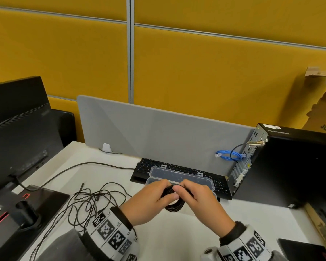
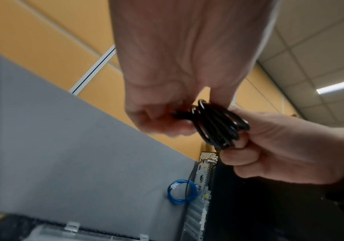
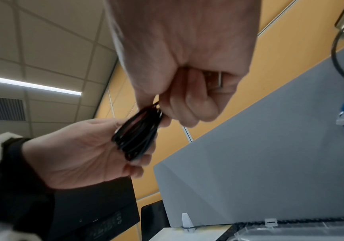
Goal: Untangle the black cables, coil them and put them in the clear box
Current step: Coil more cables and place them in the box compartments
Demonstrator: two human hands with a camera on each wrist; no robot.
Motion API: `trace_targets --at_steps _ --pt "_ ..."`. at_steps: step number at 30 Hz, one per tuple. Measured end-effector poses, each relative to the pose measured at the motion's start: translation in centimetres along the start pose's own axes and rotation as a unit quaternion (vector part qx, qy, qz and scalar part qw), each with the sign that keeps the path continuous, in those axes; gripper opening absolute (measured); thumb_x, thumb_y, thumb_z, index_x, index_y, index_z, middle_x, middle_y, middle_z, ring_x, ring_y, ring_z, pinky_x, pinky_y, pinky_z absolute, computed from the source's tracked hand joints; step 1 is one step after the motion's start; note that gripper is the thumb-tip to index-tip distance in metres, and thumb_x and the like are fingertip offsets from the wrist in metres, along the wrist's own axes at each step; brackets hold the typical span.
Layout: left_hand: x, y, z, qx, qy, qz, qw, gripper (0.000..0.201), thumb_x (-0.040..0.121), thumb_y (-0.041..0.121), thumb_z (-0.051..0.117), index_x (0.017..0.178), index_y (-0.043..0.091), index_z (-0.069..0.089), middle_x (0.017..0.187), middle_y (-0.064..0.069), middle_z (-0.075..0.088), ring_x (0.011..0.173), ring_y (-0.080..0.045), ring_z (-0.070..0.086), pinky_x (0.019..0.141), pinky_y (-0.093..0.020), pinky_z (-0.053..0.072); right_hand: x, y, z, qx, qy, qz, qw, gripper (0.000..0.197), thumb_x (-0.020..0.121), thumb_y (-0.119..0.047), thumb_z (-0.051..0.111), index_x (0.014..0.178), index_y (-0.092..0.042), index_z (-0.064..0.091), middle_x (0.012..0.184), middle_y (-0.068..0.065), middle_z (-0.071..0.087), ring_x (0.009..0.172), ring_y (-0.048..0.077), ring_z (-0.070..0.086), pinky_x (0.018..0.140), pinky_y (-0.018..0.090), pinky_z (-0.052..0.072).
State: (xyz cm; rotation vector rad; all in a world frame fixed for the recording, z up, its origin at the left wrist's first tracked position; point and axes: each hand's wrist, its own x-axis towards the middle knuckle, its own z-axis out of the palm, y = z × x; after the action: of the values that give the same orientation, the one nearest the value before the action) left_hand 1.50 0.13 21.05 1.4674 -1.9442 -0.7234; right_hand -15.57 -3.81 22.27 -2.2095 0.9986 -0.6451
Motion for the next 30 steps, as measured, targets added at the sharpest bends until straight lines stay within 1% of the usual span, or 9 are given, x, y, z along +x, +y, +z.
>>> trace_targets --at_steps 4,9,12,15,17,21,24,27,30 --pt "0.2 -0.8 -0.6 0.028 -0.009 -0.008 1.000 0.037 0.096 0.045 0.029 0.099 0.014 0.049 0.094 -0.005 0.058 0.085 -0.023 0.055 0.080 -0.043 0.046 -0.1 0.0 -1.4 0.039 -0.066 0.012 0.997 0.019 0.097 -0.029 0.044 0.081 -0.028 0.053 0.063 -0.011 0.044 0.057 0.001 0.041 0.056 0.014 0.031" --pt "0.7 -0.1 -0.8 -0.026 0.034 0.019 0.999 0.032 0.099 0.034 0.031 0.099 0.008 0.050 0.095 -0.008 0.056 0.086 -0.016 0.051 0.080 -0.032 0.041 0.9 1.0 -2.1 -0.192 0.123 -0.086 0.970 0.029 0.089 -0.050 0.041 0.084 -0.033 0.064 0.086 -0.020 0.040 0.085 0.003 0.033 0.075 0.016 0.029" --pt "0.8 1.0 -0.4 -0.099 0.062 0.033 0.993 0.043 0.093 0.041 0.029 0.107 0.006 0.051 0.103 -0.009 0.056 0.094 -0.012 0.050 0.087 -0.026 0.040 1.8 -0.4 -2.0 0.000 0.207 -0.061 0.976 0.012 0.089 -0.023 0.059 0.086 -0.024 0.070 0.081 -0.010 0.052 0.077 0.000 0.051 0.071 0.008 0.038" --pt "1.4 1.4 -0.1 -0.125 0.095 0.038 0.987 0.034 0.098 0.036 0.030 0.109 0.013 0.052 0.105 -0.004 0.053 0.097 -0.006 0.050 0.091 -0.023 0.040 2.2 -1.5 -1.7 0.178 0.201 0.002 0.963 0.021 0.091 -0.008 0.055 0.083 -0.020 0.069 0.079 0.004 0.066 0.064 0.003 0.059 0.066 0.014 0.048" --pt "1.7 1.2 -0.1 -0.128 0.109 0.026 0.985 0.039 0.096 0.041 0.028 0.109 0.013 0.052 0.104 -0.003 0.053 0.098 -0.009 0.051 0.093 -0.031 0.042 2.3 -2.0 -1.3 0.271 0.175 0.048 0.945 0.020 0.093 -0.009 0.051 0.088 -0.011 0.070 0.082 0.008 0.070 0.071 0.010 0.062 0.067 0.019 0.052" --pt "1.8 1.0 -0.2 -0.172 0.122 0.017 0.977 0.046 0.090 0.045 0.030 0.113 0.013 0.052 0.107 -0.005 0.060 0.101 -0.012 0.054 0.093 -0.032 0.043 2.6 -2.4 -0.9 0.491 0.084 0.126 0.858 0.026 0.095 -0.013 0.046 0.102 0.001 0.067 0.093 0.013 0.071 0.083 0.017 0.066 0.072 0.023 0.055" --pt "1.9 0.8 -0.1 -0.182 0.131 -0.011 0.974 0.044 0.091 0.044 0.031 0.112 0.012 0.052 0.105 -0.007 0.062 0.100 -0.015 0.057 0.093 -0.037 0.044 2.9 -2.7 -0.1 0.579 0.046 0.192 0.791 0.022 0.094 -0.012 0.050 0.108 -0.004 0.065 0.092 0.010 0.070 0.078 0.015 0.066 0.069 0.026 0.053" --pt "2.2 -0.4 -0.2 -0.109 0.122 -0.065 0.984 0.023 0.099 0.026 0.035 0.109 0.015 0.051 0.100 -0.005 0.065 0.095 -0.018 0.061 0.088 -0.045 0.047 2.9 -2.3 0.9 0.505 0.051 0.229 0.831 0.017 0.092 -0.013 0.055 0.106 -0.016 0.064 0.086 0.005 0.068 0.069 0.012 0.061 0.065 0.025 0.043" --pt "2.1 -1.0 -0.6 0.009 0.114 -0.107 0.988 0.019 0.097 0.020 0.034 0.111 0.017 0.046 0.102 -0.003 0.066 0.093 -0.022 0.062 0.082 -0.045 0.050 2.5 -2.5 0.7 0.447 0.056 0.189 0.872 0.017 0.093 -0.029 0.054 0.108 -0.022 0.056 0.089 0.004 0.067 0.072 0.011 0.061 0.068 0.025 0.043"
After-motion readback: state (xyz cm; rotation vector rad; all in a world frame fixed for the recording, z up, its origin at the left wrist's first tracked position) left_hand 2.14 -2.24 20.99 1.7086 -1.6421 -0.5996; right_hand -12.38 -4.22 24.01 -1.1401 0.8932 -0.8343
